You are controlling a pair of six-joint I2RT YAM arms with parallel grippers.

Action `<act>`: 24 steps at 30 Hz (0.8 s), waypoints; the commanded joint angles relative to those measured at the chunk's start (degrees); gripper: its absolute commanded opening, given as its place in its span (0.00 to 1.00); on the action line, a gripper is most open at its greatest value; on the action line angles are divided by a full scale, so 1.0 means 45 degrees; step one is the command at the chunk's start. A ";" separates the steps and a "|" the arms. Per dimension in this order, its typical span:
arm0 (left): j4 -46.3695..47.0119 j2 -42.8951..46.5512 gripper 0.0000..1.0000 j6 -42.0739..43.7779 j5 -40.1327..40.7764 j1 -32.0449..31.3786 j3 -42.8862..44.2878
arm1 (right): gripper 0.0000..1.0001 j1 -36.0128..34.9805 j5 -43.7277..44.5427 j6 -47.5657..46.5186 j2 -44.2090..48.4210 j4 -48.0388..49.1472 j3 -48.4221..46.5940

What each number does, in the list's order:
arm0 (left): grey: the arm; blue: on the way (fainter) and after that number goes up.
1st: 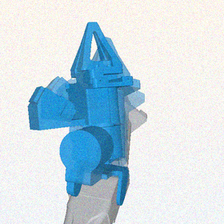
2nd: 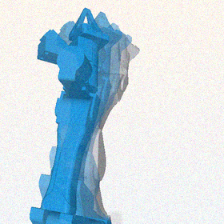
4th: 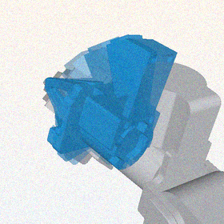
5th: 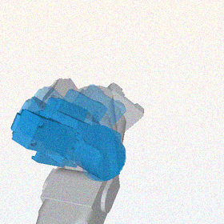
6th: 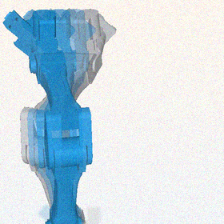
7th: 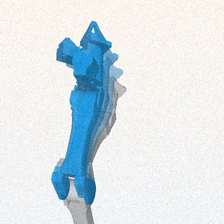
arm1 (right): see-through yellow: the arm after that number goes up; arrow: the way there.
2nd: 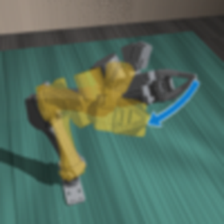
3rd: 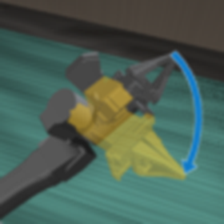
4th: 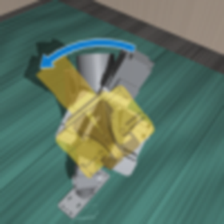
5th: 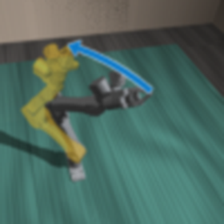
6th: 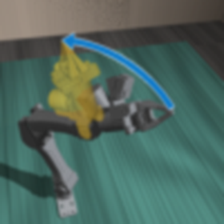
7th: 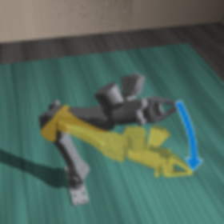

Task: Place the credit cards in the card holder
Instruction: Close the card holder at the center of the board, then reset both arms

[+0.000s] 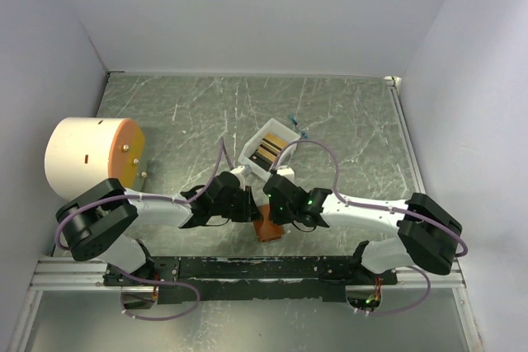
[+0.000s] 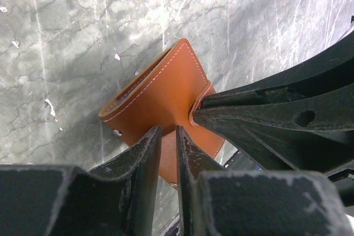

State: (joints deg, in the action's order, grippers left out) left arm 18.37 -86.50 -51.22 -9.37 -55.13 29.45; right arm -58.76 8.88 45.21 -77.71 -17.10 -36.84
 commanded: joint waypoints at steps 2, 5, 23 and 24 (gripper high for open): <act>-0.0313 0.0279 0.28 -0.0024 0.0222 -0.0327 -0.0091 | 0.00 -0.0479 -0.0811 0.0484 -0.1368 -0.0200 0.0668; -0.1074 0.0982 0.30 0.0168 0.0777 -0.0326 0.0174 | 0.03 -0.0442 -0.0320 0.0318 -0.1079 -0.0568 -0.0039; -0.9894 0.8224 1.00 0.2338 0.4888 -0.0327 0.4823 | 1.00 -0.0360 0.3297 -0.0668 0.4415 -0.2257 -0.3043; -1.0148 0.8536 0.99 0.2474 0.4932 -0.0326 0.5003 | 1.00 -0.0360 0.3521 -0.0603 0.4613 -0.2481 -0.3176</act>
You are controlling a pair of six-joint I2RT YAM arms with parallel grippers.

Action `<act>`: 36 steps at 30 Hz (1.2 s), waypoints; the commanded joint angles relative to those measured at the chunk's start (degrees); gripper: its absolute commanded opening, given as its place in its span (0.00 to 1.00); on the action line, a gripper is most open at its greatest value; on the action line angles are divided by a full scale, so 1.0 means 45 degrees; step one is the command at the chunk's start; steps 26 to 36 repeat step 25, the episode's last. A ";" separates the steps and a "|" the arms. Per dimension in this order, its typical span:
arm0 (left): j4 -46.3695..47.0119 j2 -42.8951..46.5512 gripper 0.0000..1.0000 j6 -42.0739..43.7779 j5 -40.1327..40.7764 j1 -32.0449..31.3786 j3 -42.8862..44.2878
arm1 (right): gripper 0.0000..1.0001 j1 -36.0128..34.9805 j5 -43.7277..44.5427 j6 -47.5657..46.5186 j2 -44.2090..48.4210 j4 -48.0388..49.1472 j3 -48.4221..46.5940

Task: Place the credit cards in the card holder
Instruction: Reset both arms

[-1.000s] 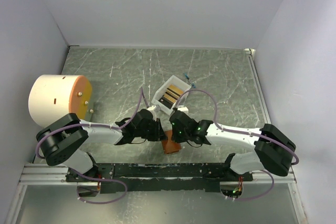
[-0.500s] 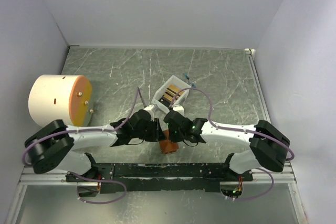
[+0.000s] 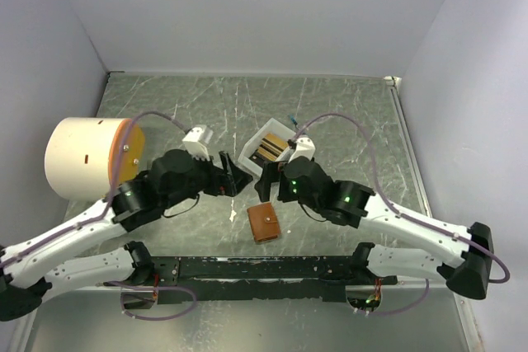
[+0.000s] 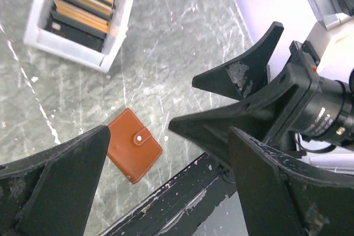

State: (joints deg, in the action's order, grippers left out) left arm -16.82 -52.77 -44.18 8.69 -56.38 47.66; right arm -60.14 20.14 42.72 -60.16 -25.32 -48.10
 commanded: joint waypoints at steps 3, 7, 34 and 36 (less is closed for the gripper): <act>-0.2669 0.1957 0.99 0.1190 0.0935 -0.0050 0.1184 | 1.00 -0.0051 0.1696 0.0157 0.1213 -0.1346 -0.1132; -0.2333 0.2977 0.99 0.1509 0.0938 -0.0054 0.0887 | 1.00 -0.0034 0.2095 0.0175 0.1749 -0.1648 -0.1482; -0.2205 0.3926 1.00 0.1361 0.1117 -0.0049 -0.0098 | 1.00 -0.0034 0.2755 0.0592 0.3126 -0.0540 -0.0249; -0.2205 0.3926 1.00 0.1361 0.1117 -0.0049 -0.0098 | 1.00 -0.0034 0.2755 0.0592 0.3126 -0.0540 -0.0249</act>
